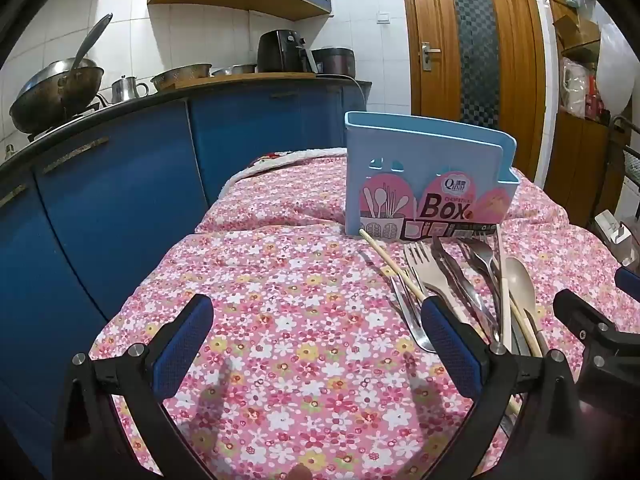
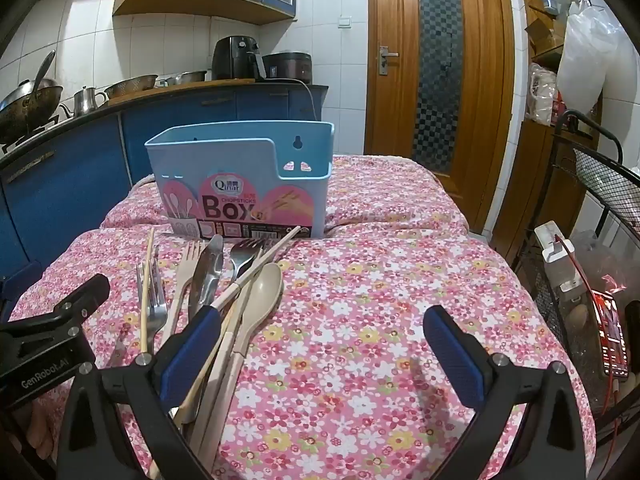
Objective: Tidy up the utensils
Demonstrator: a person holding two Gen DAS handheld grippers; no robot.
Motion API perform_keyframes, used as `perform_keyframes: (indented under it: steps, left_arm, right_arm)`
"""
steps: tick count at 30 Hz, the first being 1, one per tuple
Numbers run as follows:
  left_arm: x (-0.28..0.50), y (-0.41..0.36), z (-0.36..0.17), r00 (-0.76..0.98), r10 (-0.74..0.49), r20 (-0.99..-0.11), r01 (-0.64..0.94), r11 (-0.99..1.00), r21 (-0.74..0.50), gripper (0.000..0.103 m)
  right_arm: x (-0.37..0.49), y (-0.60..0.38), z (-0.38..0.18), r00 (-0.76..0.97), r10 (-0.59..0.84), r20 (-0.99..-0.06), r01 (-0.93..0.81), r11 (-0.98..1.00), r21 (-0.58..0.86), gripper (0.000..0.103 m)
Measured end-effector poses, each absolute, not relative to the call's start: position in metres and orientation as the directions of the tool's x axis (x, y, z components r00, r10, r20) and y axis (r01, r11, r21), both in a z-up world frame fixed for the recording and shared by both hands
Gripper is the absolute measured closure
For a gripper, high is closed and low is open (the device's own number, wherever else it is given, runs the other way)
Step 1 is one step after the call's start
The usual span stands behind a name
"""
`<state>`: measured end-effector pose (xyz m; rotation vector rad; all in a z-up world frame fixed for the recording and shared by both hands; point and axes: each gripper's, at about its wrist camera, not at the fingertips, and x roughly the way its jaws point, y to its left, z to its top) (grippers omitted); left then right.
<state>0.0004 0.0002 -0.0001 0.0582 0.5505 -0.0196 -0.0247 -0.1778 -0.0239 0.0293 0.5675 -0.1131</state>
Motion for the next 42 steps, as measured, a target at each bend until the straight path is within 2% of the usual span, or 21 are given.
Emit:
perform_keyframes:
  steps: [42]
  left_arm:
    - [-0.0002, 0.0002, 0.0001, 0.860, 0.002, -0.510, 0.032, 0.998, 0.059, 0.000]
  right_arm:
    - [-0.0251, -0.1780, -0.0239, 0.839, -0.097, -0.536, 0.114, 0.993, -0.001, 0.000]
